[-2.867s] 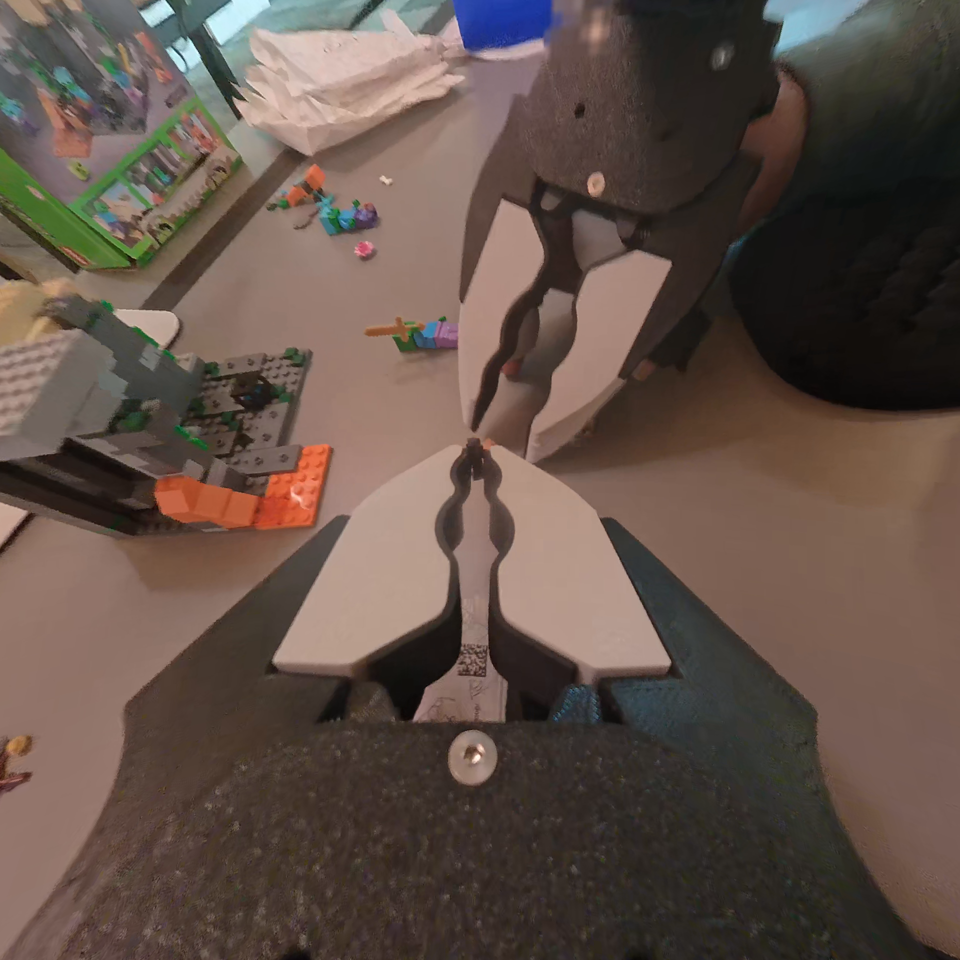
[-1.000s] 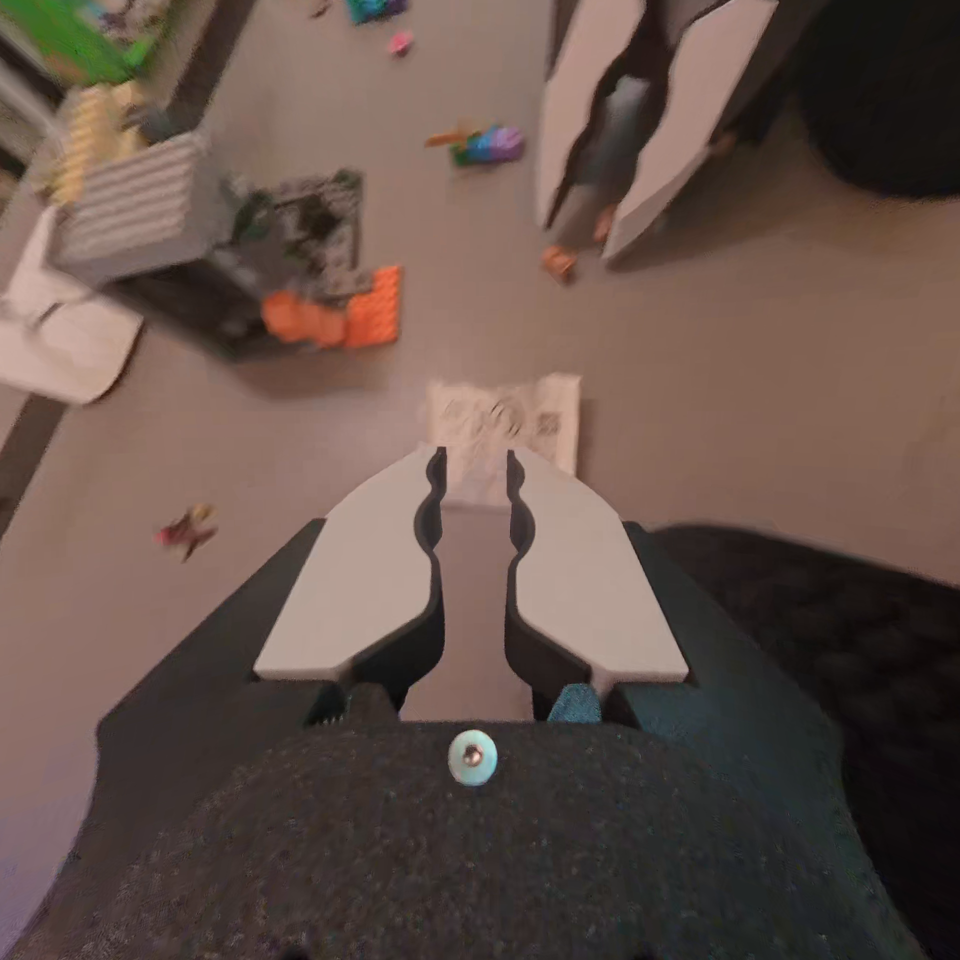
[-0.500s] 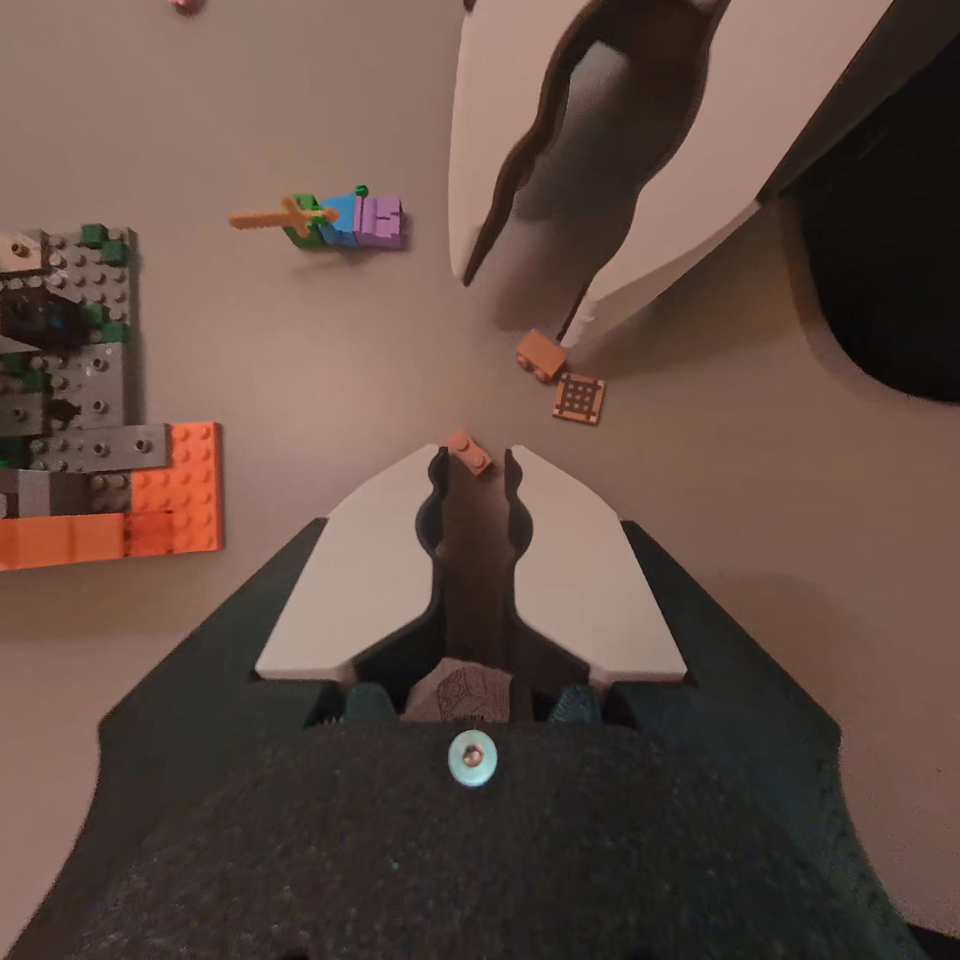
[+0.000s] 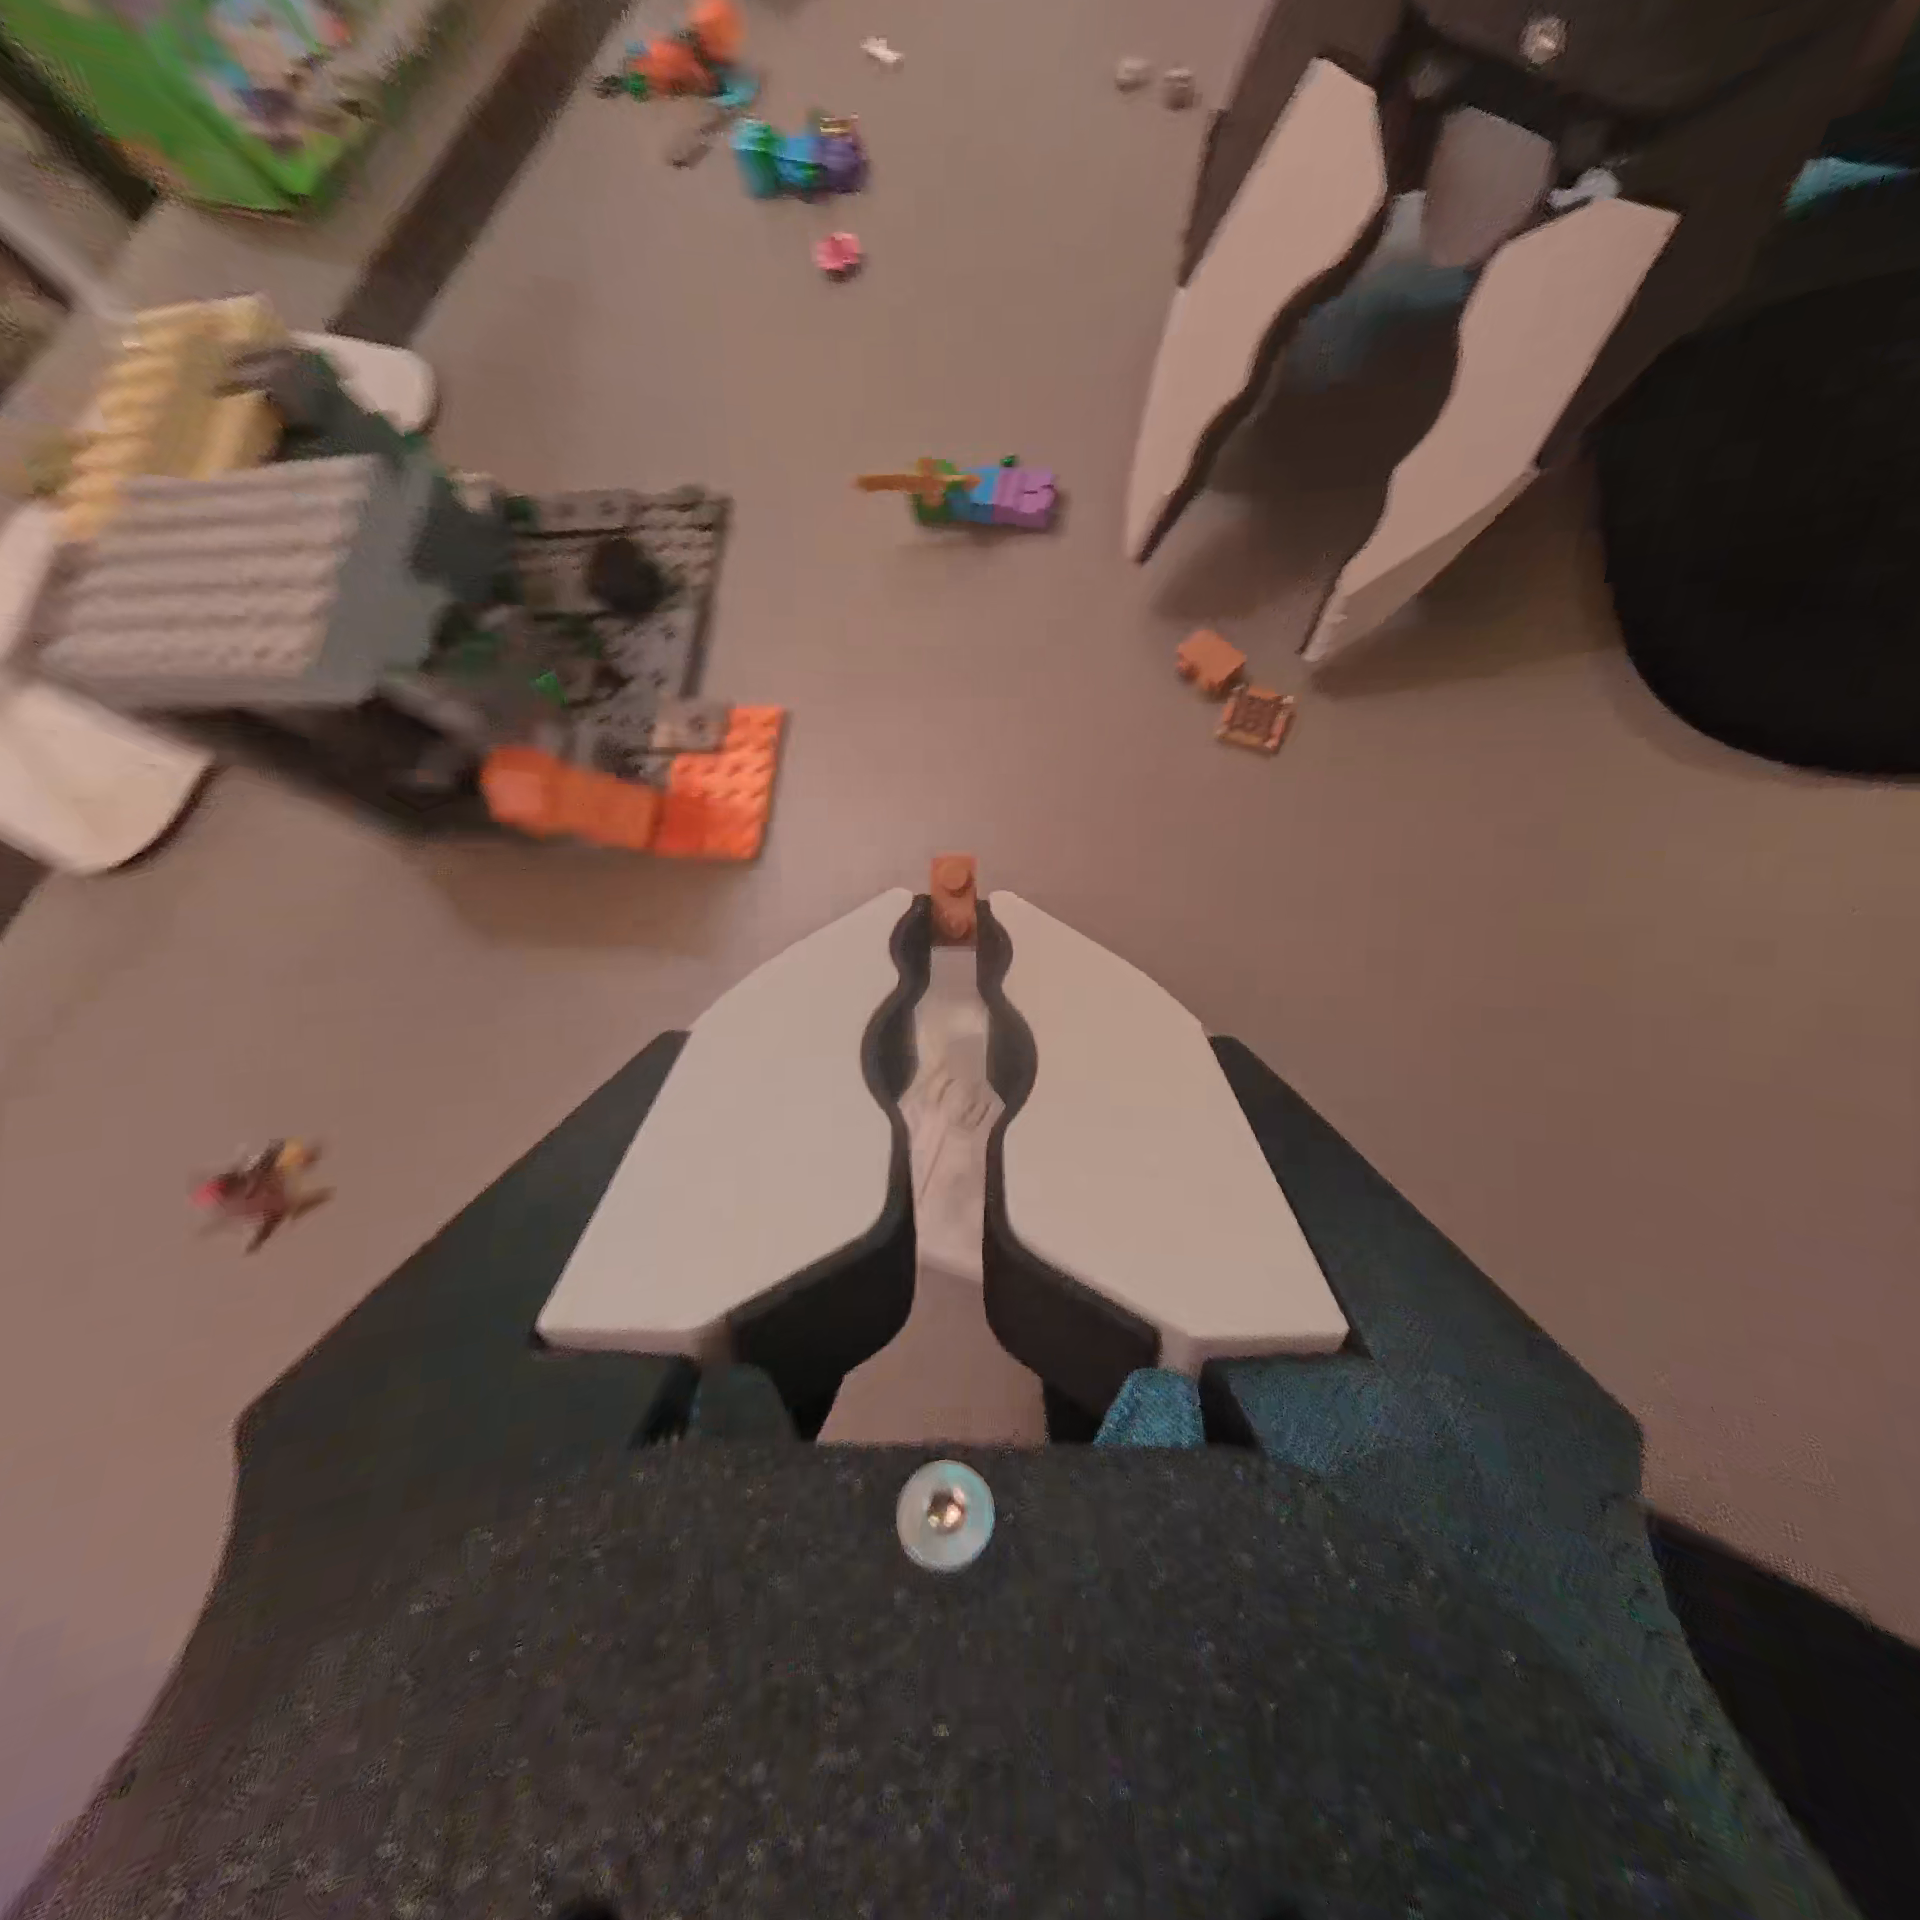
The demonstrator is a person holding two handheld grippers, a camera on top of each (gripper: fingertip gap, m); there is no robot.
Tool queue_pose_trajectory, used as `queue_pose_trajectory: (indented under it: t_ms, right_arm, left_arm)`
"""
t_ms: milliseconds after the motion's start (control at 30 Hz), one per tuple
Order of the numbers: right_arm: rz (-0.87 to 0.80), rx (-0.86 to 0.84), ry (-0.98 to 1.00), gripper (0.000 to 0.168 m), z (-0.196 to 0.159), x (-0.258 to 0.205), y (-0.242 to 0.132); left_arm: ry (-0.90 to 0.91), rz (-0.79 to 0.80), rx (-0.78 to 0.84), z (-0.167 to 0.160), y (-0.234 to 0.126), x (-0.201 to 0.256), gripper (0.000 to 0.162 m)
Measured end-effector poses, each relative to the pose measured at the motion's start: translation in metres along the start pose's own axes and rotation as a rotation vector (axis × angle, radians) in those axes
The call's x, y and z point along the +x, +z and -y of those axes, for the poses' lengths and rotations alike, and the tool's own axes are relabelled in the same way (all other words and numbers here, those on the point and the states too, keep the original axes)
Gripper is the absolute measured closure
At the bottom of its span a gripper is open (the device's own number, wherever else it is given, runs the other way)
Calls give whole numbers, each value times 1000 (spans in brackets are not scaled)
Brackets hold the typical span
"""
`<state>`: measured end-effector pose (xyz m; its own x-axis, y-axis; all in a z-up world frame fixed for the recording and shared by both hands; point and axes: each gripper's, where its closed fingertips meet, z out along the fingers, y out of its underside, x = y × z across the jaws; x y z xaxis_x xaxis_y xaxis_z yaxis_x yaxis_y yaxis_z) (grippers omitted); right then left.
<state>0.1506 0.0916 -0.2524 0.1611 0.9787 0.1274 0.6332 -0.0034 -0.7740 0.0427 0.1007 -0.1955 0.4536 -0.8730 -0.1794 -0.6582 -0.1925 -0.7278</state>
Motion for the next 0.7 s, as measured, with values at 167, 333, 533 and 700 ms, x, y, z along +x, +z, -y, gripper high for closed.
queue_pose_trajectory:
  t_ms: [167,333,533,700]
  right_arm:
    - [-6,28,11,104,7,0,-1]
    - [-15,86,26,85,15,0,1]
    - [-80,82,18,78,16,9,-1]
    - [-86,57,1,94,12,9,-1]
  left_arm:
    - [-87,196,4,-35,-67,-44,154]
    - [-196,396,-17,-79,-131,-85,154]
    - [-313,603,-98,-136,-197,-125,154]
    - [-404,610,-270,-190,-211,-140,154]
